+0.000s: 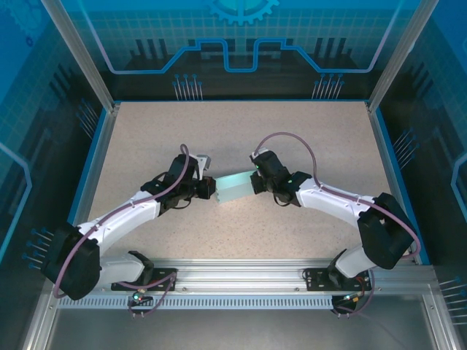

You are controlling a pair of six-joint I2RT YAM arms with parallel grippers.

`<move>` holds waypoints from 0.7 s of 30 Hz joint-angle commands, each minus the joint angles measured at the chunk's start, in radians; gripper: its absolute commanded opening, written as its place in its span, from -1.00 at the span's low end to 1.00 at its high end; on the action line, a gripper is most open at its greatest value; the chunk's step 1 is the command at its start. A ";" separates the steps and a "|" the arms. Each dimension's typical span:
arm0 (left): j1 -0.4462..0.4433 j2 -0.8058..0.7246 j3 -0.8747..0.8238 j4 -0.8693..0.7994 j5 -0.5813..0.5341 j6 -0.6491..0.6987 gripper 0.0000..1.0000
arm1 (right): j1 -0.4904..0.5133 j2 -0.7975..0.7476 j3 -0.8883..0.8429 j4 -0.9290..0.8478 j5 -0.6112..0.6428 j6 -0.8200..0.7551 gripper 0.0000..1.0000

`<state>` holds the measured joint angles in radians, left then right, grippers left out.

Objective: Fold the paper box

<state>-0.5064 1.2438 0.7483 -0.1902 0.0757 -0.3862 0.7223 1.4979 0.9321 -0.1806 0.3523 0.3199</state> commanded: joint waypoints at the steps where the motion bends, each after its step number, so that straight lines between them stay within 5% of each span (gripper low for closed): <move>1: -0.006 -0.018 -0.003 0.066 0.038 -0.133 -0.82 | 0.026 0.002 -0.041 -0.083 -0.016 0.015 -0.95; 21: -0.051 -0.005 -0.067 0.186 -0.013 -0.307 -0.81 | 0.027 0.005 -0.047 -0.077 -0.016 0.016 -0.96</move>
<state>-0.5312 1.2427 0.6971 -0.0662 0.0525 -0.6533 0.7265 1.4910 0.9199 -0.1719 0.3801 0.3336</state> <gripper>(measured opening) 0.094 0.058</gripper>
